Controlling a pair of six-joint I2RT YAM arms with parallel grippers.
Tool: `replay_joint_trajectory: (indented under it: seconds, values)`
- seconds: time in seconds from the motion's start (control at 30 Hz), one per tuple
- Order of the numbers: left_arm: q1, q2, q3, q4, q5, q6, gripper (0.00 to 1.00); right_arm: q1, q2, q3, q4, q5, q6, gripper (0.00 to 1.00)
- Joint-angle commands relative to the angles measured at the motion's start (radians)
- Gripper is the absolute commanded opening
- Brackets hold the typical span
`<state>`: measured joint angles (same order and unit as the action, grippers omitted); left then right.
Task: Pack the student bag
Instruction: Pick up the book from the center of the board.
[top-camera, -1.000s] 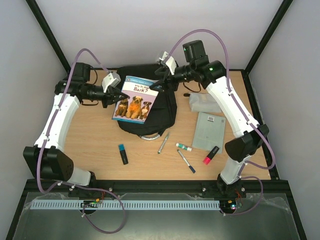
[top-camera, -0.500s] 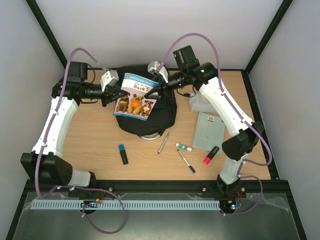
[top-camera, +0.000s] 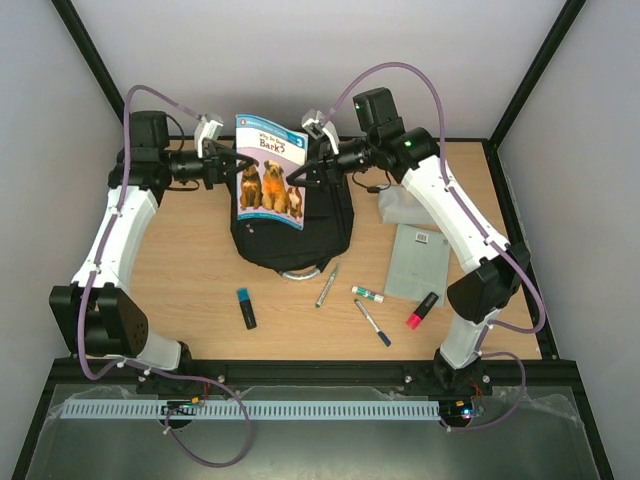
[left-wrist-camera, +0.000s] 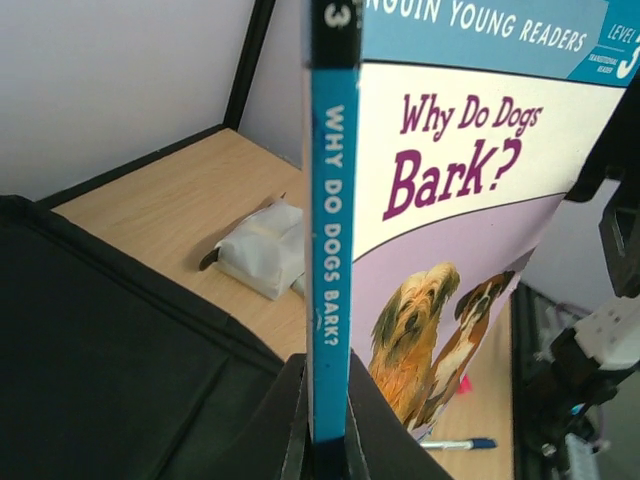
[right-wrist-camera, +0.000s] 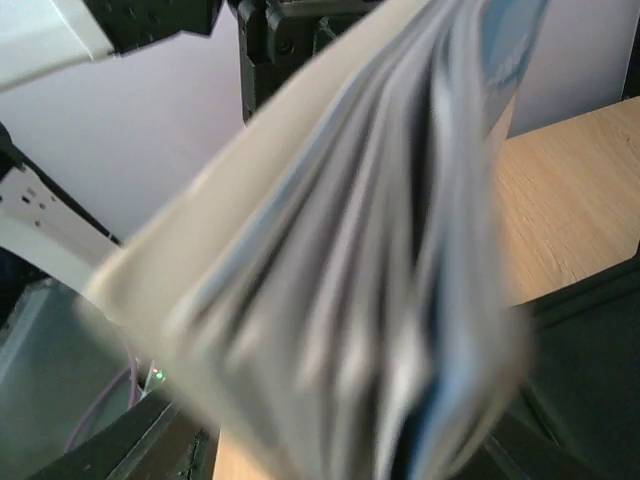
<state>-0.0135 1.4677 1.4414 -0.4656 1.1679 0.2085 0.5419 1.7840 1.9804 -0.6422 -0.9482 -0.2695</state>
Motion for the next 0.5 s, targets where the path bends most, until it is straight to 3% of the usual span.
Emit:
replay_joint_trajectory:
  seconds: [0.0,0.17,0.47]
  values:
    - [0.014,0.015,-0.028,0.233,0.068,-0.28,0.02,0.0,0.0,-0.01,0.075,-0.102,0.159,0.55]
    - [0.011,0.01,-0.042,0.247,0.074,-0.307,0.02,0.0,0.043,0.009,0.14,-0.068,0.237,0.58]
    - [0.017,0.005,-0.095,0.396,0.041,-0.532,0.02,-0.002,0.081,-0.011,0.183,-0.027,0.306,0.53]
